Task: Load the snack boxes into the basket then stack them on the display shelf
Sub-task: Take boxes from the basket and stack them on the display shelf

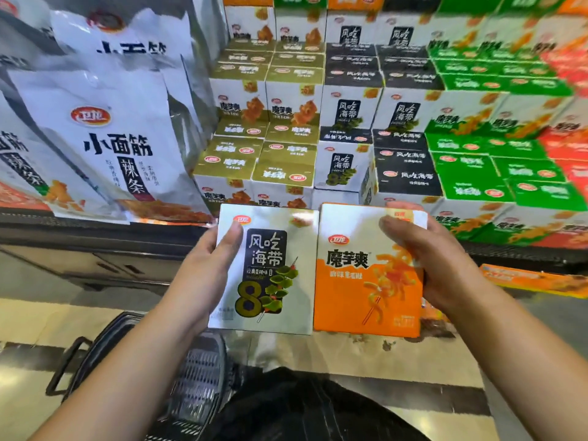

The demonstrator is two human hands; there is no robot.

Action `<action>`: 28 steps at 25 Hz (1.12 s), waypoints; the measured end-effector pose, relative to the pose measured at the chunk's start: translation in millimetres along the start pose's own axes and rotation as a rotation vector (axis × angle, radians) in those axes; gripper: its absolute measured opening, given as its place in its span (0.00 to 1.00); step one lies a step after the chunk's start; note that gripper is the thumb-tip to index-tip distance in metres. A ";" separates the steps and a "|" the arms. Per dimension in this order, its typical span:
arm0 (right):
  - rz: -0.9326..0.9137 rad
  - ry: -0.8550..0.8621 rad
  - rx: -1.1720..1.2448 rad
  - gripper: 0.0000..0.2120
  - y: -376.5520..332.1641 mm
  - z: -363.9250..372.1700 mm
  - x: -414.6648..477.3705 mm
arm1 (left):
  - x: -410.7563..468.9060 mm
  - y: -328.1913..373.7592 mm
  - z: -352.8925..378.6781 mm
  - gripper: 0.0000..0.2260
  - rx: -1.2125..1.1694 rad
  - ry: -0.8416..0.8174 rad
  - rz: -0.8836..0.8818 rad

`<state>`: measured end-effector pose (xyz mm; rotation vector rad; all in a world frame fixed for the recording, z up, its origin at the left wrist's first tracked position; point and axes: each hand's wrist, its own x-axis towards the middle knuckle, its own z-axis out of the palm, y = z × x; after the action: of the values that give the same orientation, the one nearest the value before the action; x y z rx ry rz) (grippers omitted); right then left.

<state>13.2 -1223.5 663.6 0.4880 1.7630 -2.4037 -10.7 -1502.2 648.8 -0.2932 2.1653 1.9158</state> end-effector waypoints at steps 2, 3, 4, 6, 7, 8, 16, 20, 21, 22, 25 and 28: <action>-0.010 0.044 0.010 0.25 -4.8 -6.5 3.3 | 21.5 5.8 6.2 0.22 -0.066 -0.055 -0.001; -0.017 0.057 0.022 0.27 -6.3 -8.6 5.8 | 31.1 9.0 8.9 0.20 -0.088 -0.096 -0.012; -0.029 0.069 0.040 0.30 -8.3 -9.9 8.5 | 42.6 11.8 11.8 0.18 -0.069 -0.131 0.002; -0.048 0.100 0.067 0.38 -13.2 -12.4 15.7 | 65.8 21.5 18.1 0.18 -0.016 -0.172 0.071; -0.056 0.117 0.079 0.41 -15.4 -13.0 18.4 | 76.4 28.2 21.1 0.16 -0.020 -0.181 0.093; -0.067 0.126 0.089 0.42 -17.5 -13.2 19.7 | 87.7 34.3 24.0 0.12 -0.021 -0.199 0.093; -0.093 0.291 0.220 0.50 -9.5 -32.4 18.2 | 177.6 92.8 61.5 0.17 -0.050 -0.363 0.092; -0.104 0.318 0.245 0.48 -9.4 -46.0 15.1 | 206.8 96.6 88.9 0.15 0.039 -0.419 0.247; -0.111 0.319 0.249 0.45 -11.7 -50.6 15.2 | 210.2 98.4 96.6 0.18 0.058 -0.422 0.282; -0.114 0.314 0.251 0.43 -13.6 -54.4 16.3 | 213.6 99.4 102.0 0.20 0.068 -0.419 0.301; -0.100 0.289 0.261 0.46 -15.2 -64.5 21.2 | 224.7 97.3 114.1 0.16 0.067 -0.385 0.281; -0.073 0.265 0.264 0.49 -18.0 -70.3 29.0 | 229.5 99.6 124.5 0.14 0.076 -0.328 0.312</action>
<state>-6.1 -1148.7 651.5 0.8202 1.5808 -2.7500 -254.0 -1365.2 658.6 0.3688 2.1454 1.8642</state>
